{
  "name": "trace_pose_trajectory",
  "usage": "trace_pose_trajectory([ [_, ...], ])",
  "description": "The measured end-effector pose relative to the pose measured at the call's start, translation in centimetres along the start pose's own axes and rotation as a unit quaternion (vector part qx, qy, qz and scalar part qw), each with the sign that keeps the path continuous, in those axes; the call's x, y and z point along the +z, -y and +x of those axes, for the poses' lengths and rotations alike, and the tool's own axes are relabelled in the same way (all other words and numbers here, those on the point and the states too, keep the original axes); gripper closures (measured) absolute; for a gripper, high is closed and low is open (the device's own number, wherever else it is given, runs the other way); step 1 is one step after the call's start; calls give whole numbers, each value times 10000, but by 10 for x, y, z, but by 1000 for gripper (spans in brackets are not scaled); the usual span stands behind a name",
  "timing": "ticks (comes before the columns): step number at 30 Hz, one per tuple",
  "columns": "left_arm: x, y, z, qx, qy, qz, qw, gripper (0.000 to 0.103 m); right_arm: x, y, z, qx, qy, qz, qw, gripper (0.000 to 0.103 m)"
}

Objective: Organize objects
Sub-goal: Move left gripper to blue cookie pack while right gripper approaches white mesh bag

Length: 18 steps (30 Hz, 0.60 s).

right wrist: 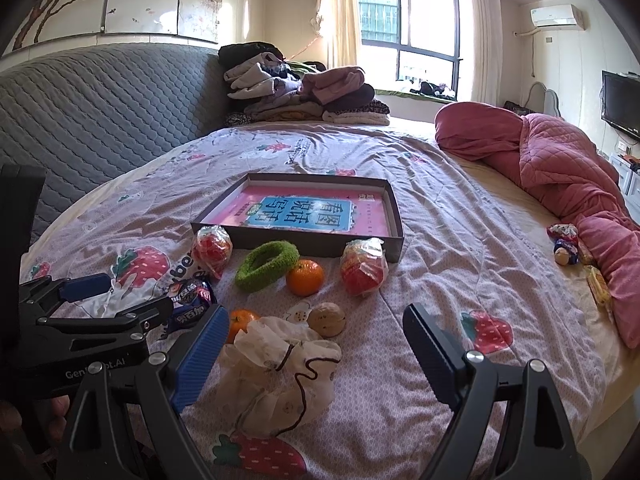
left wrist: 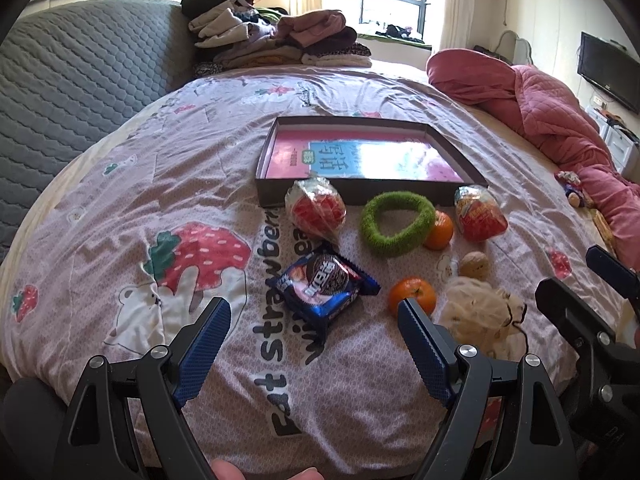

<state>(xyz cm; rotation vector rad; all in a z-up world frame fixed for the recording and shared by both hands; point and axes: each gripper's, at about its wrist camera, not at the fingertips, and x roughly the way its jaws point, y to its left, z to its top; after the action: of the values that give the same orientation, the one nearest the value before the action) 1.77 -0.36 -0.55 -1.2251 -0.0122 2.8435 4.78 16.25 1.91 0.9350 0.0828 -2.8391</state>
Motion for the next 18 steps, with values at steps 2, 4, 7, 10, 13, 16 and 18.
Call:
trace_pose_trajectory([
  [2,-3,-1,2,15,-60,15,10000,17,-2,0,1,18,-49,12,10000,15],
  [4,-6,-2,5,25,-134,31,9999,17,-3,0,2,51,-110,30,9999,15],
  [7,-10,-4,8,32,-222,29,9997,17,-8,-1,4,74,-198,24,9998,15],
  [10,-13,-6,10,30,-273,34,9996,17,-11,-1,6,86,-268,20,9996,15],
  [13,-15,-6,10,6,-302,51,9995,17,-15,-2,6,94,-319,12,9994,15],
  [16,-16,-5,10,-3,-323,97,9994,17,-19,0,8,118,-415,48,9991,15],
  [18,-17,-6,11,-12,-354,111,9993,17,-22,2,11,134,-488,89,9987,15],
])
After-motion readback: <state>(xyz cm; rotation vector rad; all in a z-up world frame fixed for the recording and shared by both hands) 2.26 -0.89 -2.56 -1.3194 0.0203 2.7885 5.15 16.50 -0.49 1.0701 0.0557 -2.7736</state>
